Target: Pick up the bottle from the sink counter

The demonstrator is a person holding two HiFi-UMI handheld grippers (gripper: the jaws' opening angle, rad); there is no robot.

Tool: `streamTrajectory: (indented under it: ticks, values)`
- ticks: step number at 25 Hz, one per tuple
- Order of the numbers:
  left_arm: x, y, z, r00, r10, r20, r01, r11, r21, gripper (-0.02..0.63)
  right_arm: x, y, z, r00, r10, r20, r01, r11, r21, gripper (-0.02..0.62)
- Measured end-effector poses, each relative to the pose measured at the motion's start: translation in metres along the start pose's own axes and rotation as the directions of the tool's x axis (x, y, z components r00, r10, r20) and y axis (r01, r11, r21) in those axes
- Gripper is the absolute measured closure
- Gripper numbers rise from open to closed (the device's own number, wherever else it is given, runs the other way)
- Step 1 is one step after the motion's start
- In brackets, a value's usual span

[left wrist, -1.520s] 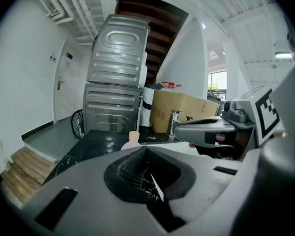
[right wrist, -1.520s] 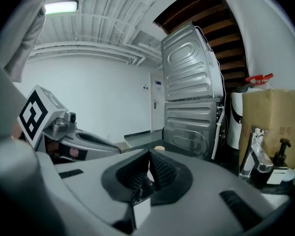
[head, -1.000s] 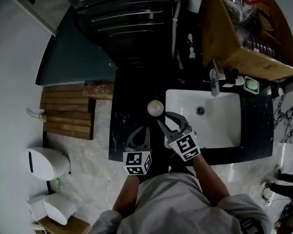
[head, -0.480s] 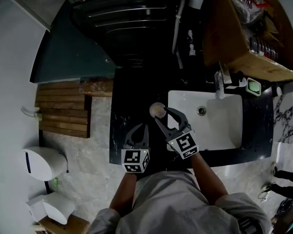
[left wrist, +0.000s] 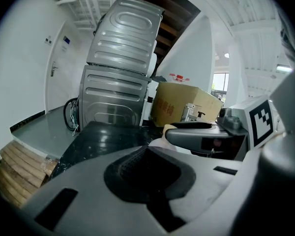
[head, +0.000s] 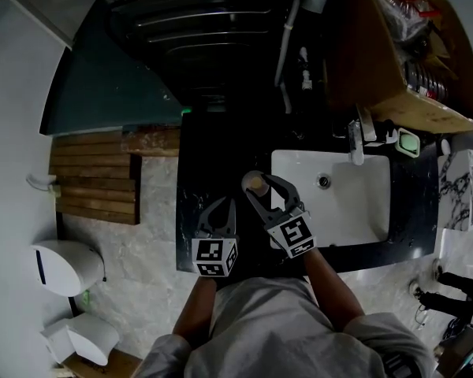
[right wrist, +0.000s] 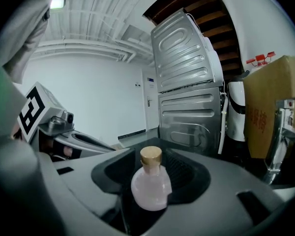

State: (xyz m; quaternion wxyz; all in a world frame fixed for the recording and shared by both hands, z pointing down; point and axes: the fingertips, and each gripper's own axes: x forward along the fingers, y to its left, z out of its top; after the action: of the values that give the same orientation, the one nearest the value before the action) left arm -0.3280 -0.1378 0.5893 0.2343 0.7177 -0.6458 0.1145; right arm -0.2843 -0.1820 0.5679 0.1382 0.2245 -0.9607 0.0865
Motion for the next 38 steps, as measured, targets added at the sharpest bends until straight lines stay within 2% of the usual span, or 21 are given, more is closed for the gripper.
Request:
streamTrajectory:
  ticks: [21,26,28,30,35,38]
  values:
    - [0.012,0.014,-0.009,0.997,-0.075,-0.036,0.073,0.997,-0.037,0.592,0.031,0.005,-0.01,0.995,-0.063,-0.071,0.062,0.998,-0.016,0.377]
    - [0.01,0.014,-0.01,0.995,-0.093,-0.04,0.091,0.995,-0.052,0.592,0.034,-0.001,-0.014,0.99,-0.103,-0.094,0.101,0.994,-0.032,0.38]
    - [0.011,0.015,-0.01,0.994,-0.101,-0.038,0.099,0.993,-0.058,0.592,0.034,-0.003,-0.013,0.989,-0.118,-0.089,0.115,0.993,-0.031,0.393]
    - [0.014,0.016,-0.011,0.993,-0.112,-0.038,0.109,0.992,-0.058,0.592,0.034,-0.006,-0.013,0.988,-0.13,-0.084,0.127,0.991,-0.039,0.436]
    - [0.018,0.006,-0.014,0.985,-0.166,-0.042,0.165,0.986,-0.037,0.592,0.035,-0.004,-0.012,0.99,-0.122,-0.077,0.119,0.992,-0.044,0.457]
    - [0.02,0.008,-0.013,0.986,-0.164,-0.037,0.163,0.986,-0.035,0.592,0.036,-0.004,-0.012,0.99,-0.116,-0.084,0.113,0.993,-0.031,0.466]
